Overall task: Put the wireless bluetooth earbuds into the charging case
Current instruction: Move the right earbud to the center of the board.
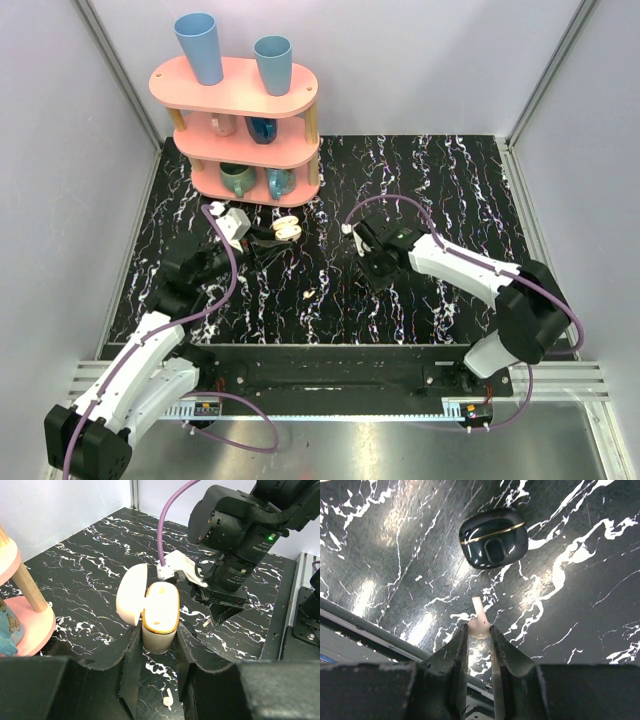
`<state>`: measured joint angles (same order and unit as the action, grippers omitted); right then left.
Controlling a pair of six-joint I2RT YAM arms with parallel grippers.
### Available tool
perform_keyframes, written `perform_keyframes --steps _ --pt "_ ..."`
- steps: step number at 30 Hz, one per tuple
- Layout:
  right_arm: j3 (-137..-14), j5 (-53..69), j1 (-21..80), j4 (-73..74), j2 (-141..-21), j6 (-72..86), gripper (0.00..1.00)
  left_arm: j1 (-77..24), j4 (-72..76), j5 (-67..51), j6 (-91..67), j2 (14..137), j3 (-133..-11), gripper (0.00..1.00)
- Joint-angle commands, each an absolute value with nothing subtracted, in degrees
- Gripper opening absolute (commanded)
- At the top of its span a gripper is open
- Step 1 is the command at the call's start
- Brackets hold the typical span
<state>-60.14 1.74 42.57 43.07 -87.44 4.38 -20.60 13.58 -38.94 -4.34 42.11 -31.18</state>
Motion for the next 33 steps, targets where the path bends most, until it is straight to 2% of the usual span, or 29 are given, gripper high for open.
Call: perform_keyframes --steps 1,8,16,23,30,33 --pt "-62.67 5.44 40.7 41.84 -89.12 4.13 0.15 -20.3 15.82 -37.79 -3.87 41.66 -32.87 0.0" --pt "-62.23 17.2 40.69 36.05 -92.63 4.92 0.15 -20.3 15.47 -33.33 -3.78 40.08 -32.43 0.0" --pt "-67.32 18.98 41.57 32.08 -97.02 0.8 0.17 -20.21 13.97 -21.01 -4.31 35.16 -31.47 0.0" --pt "-76.19 17.67 41.66 32.96 -108.35 -2.37 0.2 -20.21 13.18 -23.12 -4.57 35.42 -31.99 0.0" --pt "-77.96 16.09 41.66 31.64 -112.24 -4.92 0.24 -20.21 12.74 -22.85 -4.39 33.84 -32.17 0.0" --pt "-78.48 15.65 41.75 31.55 -112.32 -5.45 0.3 -20.21 12.83 -23.12 -4.39 33.66 -32.08 0.0"
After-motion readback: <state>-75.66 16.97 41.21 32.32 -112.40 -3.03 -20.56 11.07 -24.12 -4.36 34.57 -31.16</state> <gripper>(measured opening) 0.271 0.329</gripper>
